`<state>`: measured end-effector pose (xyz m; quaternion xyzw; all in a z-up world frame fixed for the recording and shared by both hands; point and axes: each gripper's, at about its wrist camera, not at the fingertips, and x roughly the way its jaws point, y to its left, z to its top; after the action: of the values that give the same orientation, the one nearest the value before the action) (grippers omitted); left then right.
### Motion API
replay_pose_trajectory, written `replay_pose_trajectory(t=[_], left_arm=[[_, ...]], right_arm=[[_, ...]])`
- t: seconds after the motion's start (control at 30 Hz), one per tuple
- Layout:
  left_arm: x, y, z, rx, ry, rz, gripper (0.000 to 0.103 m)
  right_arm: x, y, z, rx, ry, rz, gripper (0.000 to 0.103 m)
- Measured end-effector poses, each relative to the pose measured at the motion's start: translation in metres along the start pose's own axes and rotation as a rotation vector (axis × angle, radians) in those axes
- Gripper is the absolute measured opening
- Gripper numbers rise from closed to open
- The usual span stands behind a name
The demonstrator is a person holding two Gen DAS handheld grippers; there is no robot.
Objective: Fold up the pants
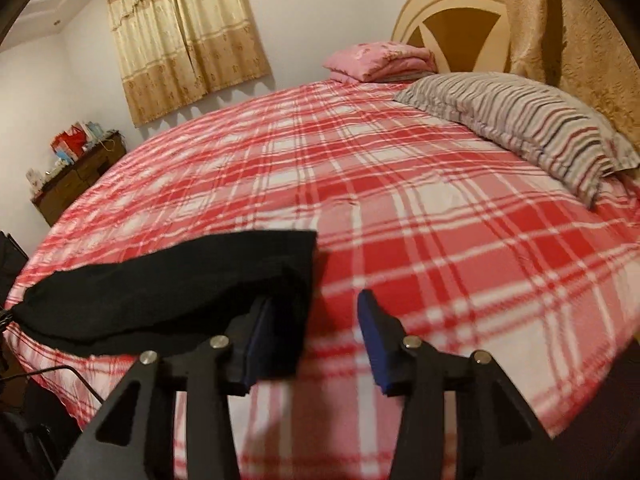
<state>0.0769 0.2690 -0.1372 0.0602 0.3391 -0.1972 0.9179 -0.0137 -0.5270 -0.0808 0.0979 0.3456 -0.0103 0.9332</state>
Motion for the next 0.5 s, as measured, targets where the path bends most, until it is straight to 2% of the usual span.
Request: replay_pose_trajectory(t=[0.13, 0.27, 0.33, 0.5], left_arm=[[-0.012, 0.007, -0.013, -0.004, 0.016, 0.04, 0.059], [-0.025, 0.023, -0.018, -0.105, -0.026, 0.06, 0.059], [-0.03, 0.023, -0.012, -0.145, -0.069, 0.048, 0.059], [-0.034, 0.004, 0.014, -0.206, -0.171, 0.002, 0.059]], right_arm=[[-0.025, 0.009, -0.008, -0.002, -0.02, -0.02, 0.052], [-0.046, 0.044, -0.005, -0.044, -0.056, 0.009, 0.054], [-0.048, 0.073, 0.002, -0.088, -0.066, 0.034, 0.057], [-0.023, 0.197, 0.013, -0.316, -0.044, 0.13, 0.059]])
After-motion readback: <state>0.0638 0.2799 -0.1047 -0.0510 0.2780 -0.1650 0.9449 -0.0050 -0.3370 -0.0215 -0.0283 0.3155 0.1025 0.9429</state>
